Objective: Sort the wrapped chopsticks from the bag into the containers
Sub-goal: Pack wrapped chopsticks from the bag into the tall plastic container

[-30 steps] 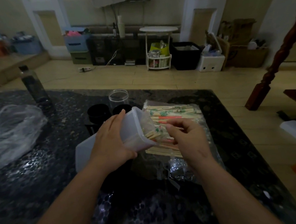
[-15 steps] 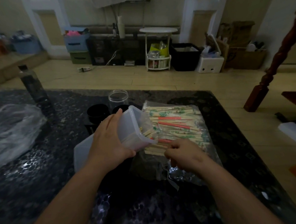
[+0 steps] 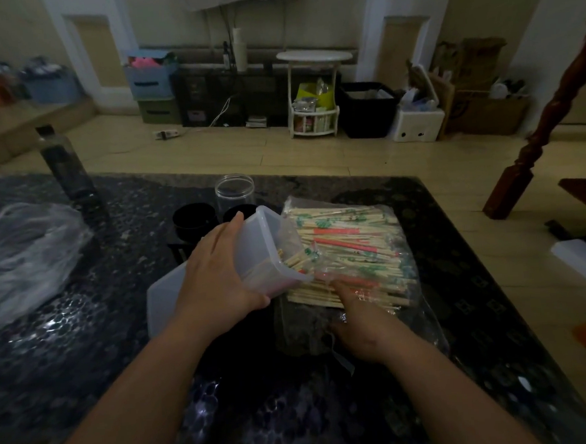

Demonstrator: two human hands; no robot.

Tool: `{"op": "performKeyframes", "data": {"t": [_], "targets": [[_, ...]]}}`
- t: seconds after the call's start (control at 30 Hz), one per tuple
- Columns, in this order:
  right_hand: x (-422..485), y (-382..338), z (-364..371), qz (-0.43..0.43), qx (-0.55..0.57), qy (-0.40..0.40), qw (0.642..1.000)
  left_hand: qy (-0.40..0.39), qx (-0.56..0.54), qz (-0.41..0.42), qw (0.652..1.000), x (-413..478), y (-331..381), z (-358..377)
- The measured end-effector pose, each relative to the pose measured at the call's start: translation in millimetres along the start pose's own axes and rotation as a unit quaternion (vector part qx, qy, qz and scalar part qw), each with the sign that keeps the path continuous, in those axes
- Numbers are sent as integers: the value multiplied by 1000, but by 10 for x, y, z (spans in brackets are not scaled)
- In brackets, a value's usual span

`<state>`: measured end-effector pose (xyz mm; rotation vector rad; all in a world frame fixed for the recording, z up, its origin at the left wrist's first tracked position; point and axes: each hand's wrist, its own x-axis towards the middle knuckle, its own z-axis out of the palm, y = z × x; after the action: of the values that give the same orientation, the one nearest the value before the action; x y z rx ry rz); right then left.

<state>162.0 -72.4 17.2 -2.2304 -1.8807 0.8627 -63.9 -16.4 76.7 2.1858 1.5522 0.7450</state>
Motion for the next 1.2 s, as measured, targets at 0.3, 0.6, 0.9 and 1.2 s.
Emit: {"op": "performKeyframes", "data": {"t": [0.3, 0.6, 0.9, 1.2], "targets": [[162, 111, 213, -20, -86, 93, 992, -2, 5, 4, 1000, 1, -13, 27], [254, 243, 330, -4, -138, 114, 984, 7, 12, 15, 1000, -10, -37, 44], [299, 289, 329, 4, -139, 120, 983, 6, 6, 15, 1000, -6, -37, 32], [257, 182, 269, -5, -177, 141, 974, 5, 3, 13, 1000, 1, -27, 27]]}}
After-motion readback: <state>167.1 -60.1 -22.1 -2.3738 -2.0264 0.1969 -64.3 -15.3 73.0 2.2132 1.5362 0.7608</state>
